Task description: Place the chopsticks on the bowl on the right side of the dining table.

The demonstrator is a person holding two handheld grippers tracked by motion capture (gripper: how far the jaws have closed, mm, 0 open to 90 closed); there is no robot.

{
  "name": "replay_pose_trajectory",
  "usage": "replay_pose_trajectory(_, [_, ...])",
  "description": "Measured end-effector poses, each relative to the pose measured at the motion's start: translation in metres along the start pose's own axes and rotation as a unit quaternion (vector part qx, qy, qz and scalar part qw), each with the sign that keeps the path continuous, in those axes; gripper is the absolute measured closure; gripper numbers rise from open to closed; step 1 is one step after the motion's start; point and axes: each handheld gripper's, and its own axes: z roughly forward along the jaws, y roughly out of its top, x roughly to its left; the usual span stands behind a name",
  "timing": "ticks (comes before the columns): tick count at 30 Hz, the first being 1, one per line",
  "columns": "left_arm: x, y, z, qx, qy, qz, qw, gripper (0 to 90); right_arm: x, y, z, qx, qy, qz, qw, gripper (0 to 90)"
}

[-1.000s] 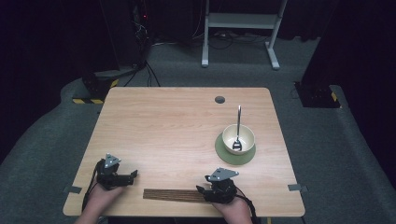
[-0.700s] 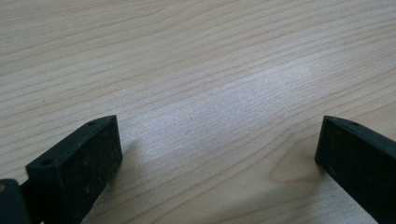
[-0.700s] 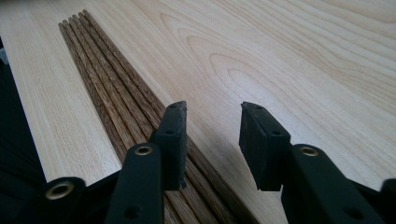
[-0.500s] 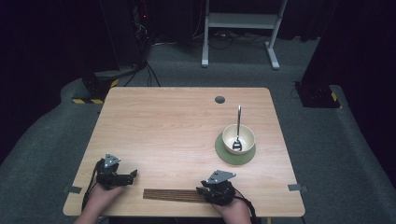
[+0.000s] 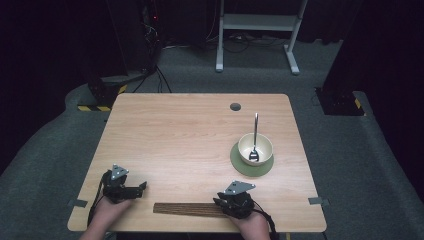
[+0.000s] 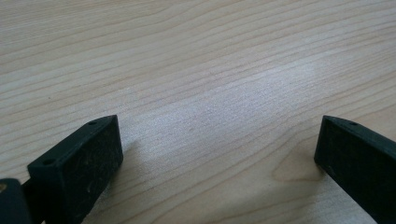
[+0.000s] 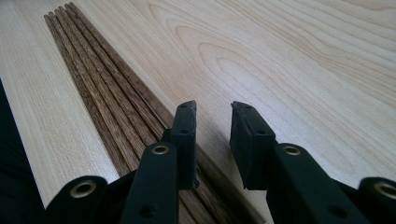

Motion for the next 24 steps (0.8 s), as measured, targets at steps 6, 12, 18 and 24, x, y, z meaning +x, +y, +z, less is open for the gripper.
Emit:
replay_pose_trajectory(6, [0.000, 0.000, 0.000, -0.001, 0.003, -0.003, 1.0000, 1.4, 0.006, -0.002, -0.001, 0.005, 0.016, -0.006, 0.9998, 74.9])
replay_pose_trajectory(12, [0.000, 0.000, 0.000, 0.000, 0.003, -0.003, 1.0000, 1.5, 0.002, -0.003, 0.000, 0.009, 0.014, 0.001, 0.9999, 77.7])
replay_pose_trajectory(18, [0.000, 0.000, 0.000, 0.000, 0.004, -0.004, 1.0000, 1.6, -0.002, -0.002, 0.000, 0.007, 0.005, 0.006, 0.9999, 79.1])
replay_pose_trajectory(24, [0.000, 0.000, 0.000, -0.001, 0.005, -0.004, 1.0000, 1.9, -0.007, -0.002, -0.001, 0.005, -0.009, 0.013, 0.9999, 80.5])
